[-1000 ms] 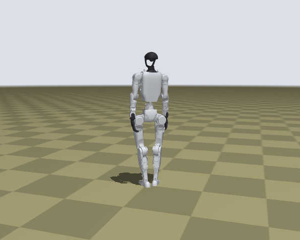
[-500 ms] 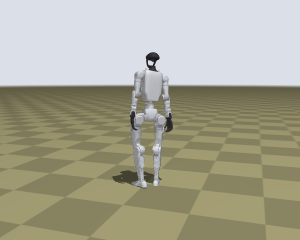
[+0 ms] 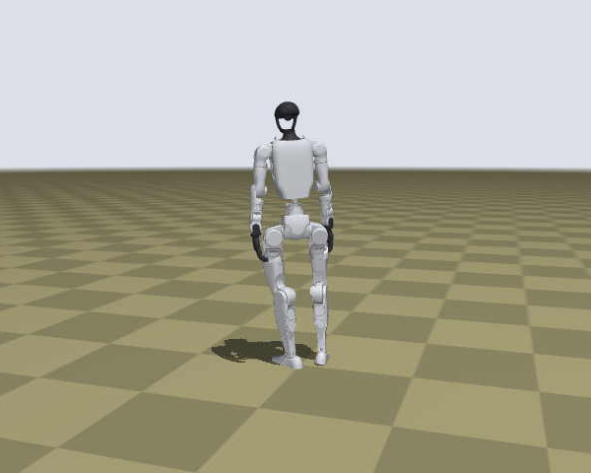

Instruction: Upper body actions

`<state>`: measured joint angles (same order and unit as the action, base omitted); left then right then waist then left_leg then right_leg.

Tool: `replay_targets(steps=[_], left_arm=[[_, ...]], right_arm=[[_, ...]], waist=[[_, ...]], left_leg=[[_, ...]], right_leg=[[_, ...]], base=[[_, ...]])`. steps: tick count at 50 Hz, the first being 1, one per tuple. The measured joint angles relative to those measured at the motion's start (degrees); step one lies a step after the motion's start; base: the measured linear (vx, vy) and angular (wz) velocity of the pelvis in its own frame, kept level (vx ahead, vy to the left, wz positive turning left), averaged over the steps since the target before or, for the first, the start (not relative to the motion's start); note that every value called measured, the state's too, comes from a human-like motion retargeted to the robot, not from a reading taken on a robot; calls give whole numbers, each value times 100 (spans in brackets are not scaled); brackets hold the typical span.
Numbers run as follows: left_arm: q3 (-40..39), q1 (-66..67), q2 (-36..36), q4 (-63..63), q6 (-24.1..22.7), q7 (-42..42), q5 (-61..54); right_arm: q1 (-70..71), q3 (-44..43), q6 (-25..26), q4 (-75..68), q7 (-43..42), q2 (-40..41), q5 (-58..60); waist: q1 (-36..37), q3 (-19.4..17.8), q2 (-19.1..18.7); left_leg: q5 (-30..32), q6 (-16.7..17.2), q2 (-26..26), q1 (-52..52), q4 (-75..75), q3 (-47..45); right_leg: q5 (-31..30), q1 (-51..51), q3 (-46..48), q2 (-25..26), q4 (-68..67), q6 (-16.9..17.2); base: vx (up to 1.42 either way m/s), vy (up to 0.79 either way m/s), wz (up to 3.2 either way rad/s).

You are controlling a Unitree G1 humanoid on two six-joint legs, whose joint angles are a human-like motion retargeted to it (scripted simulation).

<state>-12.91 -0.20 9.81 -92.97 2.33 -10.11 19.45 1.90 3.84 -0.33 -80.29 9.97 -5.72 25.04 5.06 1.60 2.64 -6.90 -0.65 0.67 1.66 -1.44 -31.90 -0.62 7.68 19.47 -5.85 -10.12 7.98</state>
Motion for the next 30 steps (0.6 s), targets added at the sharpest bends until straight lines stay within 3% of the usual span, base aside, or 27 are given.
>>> replay_targets(steps=[5,7,10,14,18,22,30], left_arm=[[-108,-63,132,28,105,-88,153],[-115,-79,158,83,73,-49,135],[-110,-69,194,160,32,-79,60],[-90,-136,-99,172,32,111,-31],[-41,-50,-334,233,-228,-5,-347],[71,33,-410,381,-193,-135,75],[373,85,-231,493,-241,79,492]], right_arm=[[-150,-174,-62,-180,-114,22,-436],[-226,-241,-48,-350,-185,6,-541],[-309,-347,66,-708,-127,-46,-401],[-369,-806,364,-1030,17,-193,66],[-453,-831,340,-1087,-250,-387,168],[-480,-969,299,-1137,-657,-472,-46],[-512,-1198,228,-1152,-502,-458,-769]], waist=[[-69,133,-68],[9,171,35],[0,232,182],[309,318,101],[109,380,-30],[-23,493,-180],[74,478,-298]], left_leg=[[-39,69,-183,20,75,54],[-82,92,-105,70,112,40],[-105,144,-16,153,185,145],[-90,214,-121,136,251,201],[-64,242,-170,124,257,330],[-9,260,-220,74,198,379],[64,258,-281,0,204,550]], right_leg=[[207,-295,774,-197,181,-642],[235,-508,1304,-341,396,-337],[310,-722,1446,-288,690,-517],[200,-840,1639,-278,857,-423],[217,-945,1686,-165,973,-451],[252,-927,1730,-86,990,-472],[319,-1050,1937,-16,1030,-469]], base=[[0,-3,5],[6,-7,10],[10,-7,34],[-4,-7,18],[-2,-4,28],[-1,1,5],[1,4,15]])
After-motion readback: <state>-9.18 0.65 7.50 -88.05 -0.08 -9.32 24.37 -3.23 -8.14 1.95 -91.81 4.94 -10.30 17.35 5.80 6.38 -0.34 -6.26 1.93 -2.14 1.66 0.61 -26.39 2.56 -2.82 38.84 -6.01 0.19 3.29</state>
